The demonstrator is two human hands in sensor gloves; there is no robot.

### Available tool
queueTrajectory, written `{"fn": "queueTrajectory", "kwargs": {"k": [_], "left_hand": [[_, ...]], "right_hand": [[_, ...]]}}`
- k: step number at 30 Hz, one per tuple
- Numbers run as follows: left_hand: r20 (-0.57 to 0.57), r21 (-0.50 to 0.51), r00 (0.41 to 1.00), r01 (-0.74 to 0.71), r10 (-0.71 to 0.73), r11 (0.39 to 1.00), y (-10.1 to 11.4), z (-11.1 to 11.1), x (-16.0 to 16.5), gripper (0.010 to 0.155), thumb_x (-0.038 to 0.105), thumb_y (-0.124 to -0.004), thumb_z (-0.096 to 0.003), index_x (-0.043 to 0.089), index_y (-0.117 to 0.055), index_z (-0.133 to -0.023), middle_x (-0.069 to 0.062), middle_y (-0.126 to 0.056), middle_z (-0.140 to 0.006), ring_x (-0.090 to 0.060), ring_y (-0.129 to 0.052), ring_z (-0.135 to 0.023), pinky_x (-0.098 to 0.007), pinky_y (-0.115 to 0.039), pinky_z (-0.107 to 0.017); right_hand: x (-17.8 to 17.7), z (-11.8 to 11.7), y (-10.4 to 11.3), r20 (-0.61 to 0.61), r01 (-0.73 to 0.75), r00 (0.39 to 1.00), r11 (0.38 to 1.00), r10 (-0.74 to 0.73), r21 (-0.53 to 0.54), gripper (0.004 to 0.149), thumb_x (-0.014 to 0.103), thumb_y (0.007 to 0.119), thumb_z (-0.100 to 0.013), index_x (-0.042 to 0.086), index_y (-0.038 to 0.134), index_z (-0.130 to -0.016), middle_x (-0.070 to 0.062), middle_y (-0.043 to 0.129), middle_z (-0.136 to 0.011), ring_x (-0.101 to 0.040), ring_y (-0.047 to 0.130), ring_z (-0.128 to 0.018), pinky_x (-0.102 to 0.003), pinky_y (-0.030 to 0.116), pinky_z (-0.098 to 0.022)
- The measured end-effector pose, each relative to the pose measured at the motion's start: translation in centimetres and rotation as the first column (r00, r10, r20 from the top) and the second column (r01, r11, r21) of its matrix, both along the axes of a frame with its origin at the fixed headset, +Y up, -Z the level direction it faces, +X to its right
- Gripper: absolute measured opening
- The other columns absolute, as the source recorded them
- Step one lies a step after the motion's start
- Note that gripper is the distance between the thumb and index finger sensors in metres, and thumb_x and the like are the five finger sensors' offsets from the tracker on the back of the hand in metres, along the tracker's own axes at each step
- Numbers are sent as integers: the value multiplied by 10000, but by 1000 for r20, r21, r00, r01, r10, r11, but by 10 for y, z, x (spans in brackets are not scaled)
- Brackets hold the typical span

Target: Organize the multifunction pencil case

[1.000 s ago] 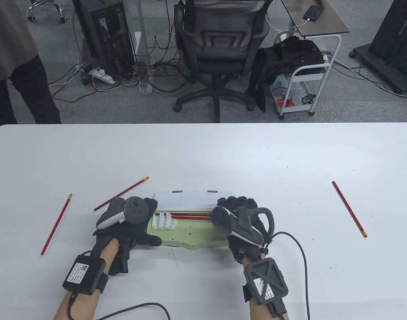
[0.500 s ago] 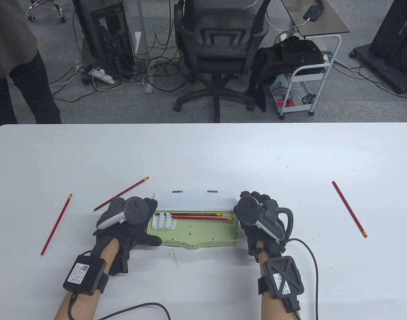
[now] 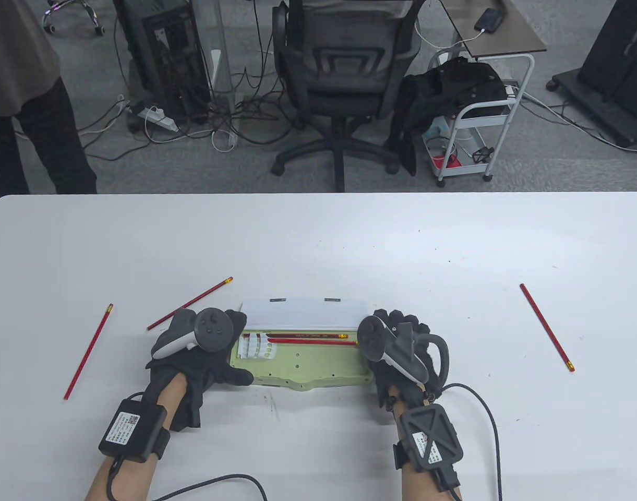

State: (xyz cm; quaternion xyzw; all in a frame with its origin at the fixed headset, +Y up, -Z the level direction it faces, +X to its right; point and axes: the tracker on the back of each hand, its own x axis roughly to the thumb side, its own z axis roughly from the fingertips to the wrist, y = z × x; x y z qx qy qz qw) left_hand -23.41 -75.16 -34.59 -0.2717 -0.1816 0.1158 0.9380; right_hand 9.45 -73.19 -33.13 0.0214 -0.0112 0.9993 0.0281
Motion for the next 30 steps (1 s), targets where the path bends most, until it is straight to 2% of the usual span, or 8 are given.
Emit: {"fn": "queueTrajectory", "kwargs": {"k": [7,13,17,22,30], "left_hand": [[1,6,1000,13,-13,1000,1,0,1,1198,659,-779,-270,172,-122,-1145,-163,-177,-1256,-499,-295,-1158,-792,-380,-720],[2,7,1000,15,-15,1000,1,0,1,1200,658,-779,-267,170,-125,-1146,-163,-180,-1257,-500,-296,-1158,-794,-380,-719],[3,8,1000,18,-18,1000,1,0,2,1199,658,-779,-267,170,-126,-1146,-163,-179,-1257,-500,-296,-1158,-793,-381,-720],[3,8,1000,20,-20,1000,1,0,2,1198,659,-779,-267,171,-125,-1146,-162,-179,-1257,-498,-294,-1159,-792,-380,-720],[4,5,1000,19,-19,1000,0,0,2,1201,659,-780,-267,171,-124,-1146,-162,-178,-1257,-498,-294,-1159,-794,-379,-719]], "right_hand": [[-13,-1,-4,-14,-17,1000,1000,17,-3,642,427,646,-523,68,613,-1055,-288,668,-1030,-563,715,-912,-689,633,-665],[-19,-2,-4,-33,-33,999,999,33,-3,629,388,644,-527,62,592,-1062,-296,636,-1043,-573,689,-922,-694,620,-670],[-18,-3,-4,-40,19,999,999,-20,-46,734,464,652,-511,32,534,-1093,-328,580,-1066,-602,640,-939,-714,592,-675],[-23,-5,-2,-55,-17,998,999,15,-34,739,446,656,-511,23,510,-1099,-338,541,-1077,-613,607,-948,-721,573,-680],[-14,-7,6,-25,17,1000,999,-18,-31,759,468,667,-517,14,499,-1101,-342,537,-1076,-613,612,-944,-718,578,-677]]}}
